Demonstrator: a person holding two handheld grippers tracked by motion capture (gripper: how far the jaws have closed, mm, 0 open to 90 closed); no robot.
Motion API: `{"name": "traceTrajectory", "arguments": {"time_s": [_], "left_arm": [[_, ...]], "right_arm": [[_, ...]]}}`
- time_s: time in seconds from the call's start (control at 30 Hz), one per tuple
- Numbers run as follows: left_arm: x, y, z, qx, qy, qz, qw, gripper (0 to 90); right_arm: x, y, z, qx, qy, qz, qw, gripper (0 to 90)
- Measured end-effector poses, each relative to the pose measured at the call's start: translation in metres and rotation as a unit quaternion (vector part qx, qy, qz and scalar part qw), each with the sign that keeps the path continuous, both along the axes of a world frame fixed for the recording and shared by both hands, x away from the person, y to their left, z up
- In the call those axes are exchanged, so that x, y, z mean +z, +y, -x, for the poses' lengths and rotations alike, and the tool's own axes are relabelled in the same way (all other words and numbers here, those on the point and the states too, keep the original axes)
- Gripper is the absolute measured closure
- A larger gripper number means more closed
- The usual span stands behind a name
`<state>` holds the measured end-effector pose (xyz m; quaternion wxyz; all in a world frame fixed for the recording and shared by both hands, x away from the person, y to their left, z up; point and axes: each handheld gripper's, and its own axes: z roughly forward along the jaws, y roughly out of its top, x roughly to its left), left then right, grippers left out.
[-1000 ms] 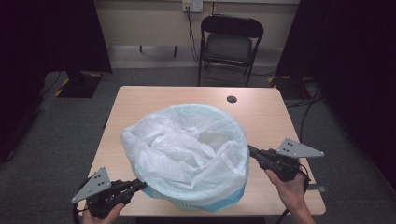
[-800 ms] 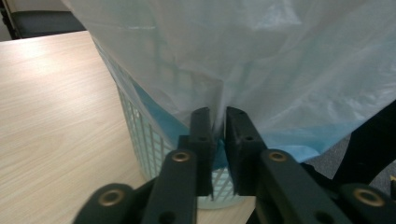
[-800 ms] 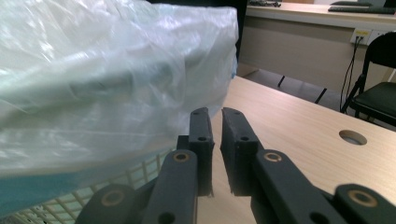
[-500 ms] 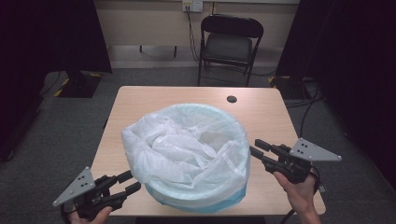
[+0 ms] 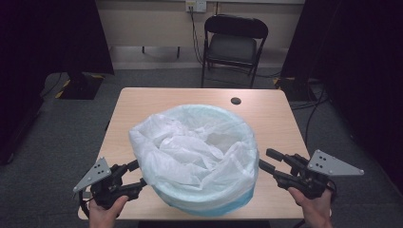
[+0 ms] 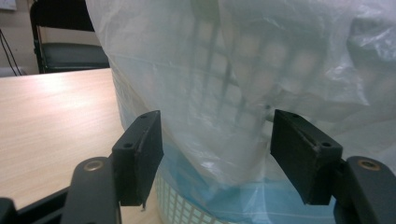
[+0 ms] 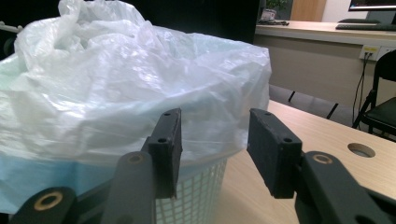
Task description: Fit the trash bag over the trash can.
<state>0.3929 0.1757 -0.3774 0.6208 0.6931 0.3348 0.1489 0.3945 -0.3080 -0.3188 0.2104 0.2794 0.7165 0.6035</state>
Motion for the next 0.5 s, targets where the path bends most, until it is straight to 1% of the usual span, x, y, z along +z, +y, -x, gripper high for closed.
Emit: {"name": "traceTrajectory", "arguments": {"time_s": [0.03, 0.07, 0.17, 0.27, 0.3, 0.33, 0.37, 0.4, 0.43, 0.5], "left_arm": [[0.0, -0.003, 0.0, -0.003, 0.002, -0.004, 1.0, 33.4], [-0.001, -0.007, -0.001, -0.005, 0.0, -0.002, 1.0, 32.3], [-0.001, -0.017, -0.003, -0.014, 0.003, -0.008, 0.9999, 31.6], [0.001, -0.022, -0.004, -0.012, 0.001, -0.016, 0.9998, 31.6], [0.001, -0.022, -0.004, -0.013, 0.001, -0.015, 0.9998, 31.8], [0.001, -0.022, -0.004, -0.013, 0.001, -0.015, 0.9998, 31.8], [0.001, -0.023, -0.005, -0.015, 0.002, -0.014, 0.9998, 32.0], [0.001, -0.023, -0.005, -0.016, 0.002, -0.014, 0.9998, 32.4], [0.001, -0.023, -0.005, -0.016, 0.002, -0.013, 0.9998, 32.5], [0.001, -0.023, -0.005, -0.018, 0.002, -0.013, 0.9997, 33.1]], "right_arm": [[0.001, -0.001, 0.002, 0.0, -0.001, -0.002, 1.0, 54.7], [0.001, -0.003, 0.003, -0.001, -0.002, -0.004, 1.0, 53.8], [0.004, -0.009, 0.01, 0.003, -0.004, -0.016, 0.9999, 51.9], [0.006, -0.014, 0.018, 0.012, -0.005, -0.031, 0.9994, 48.1], [0.007, -0.015, 0.019, 0.022, -0.004, -0.038, 0.999, 46.4], [0.007, -0.015, 0.019, 0.022, -0.004, -0.038, 0.999, 46.4], [0.008, -0.016, 0.023, 0.035, 0.0, -0.045, 0.9984, 41.7], [0.008, -0.015, 0.024, 0.044, 0.0, -0.045, 0.998, 39.5], [0.007, -0.013, 0.026, 0.051, 0.005, -0.044, 0.9977, 36.4], [0.005, -0.009, 0.027, 0.06, 0.011, -0.033, 0.9976, 29.7]]}}
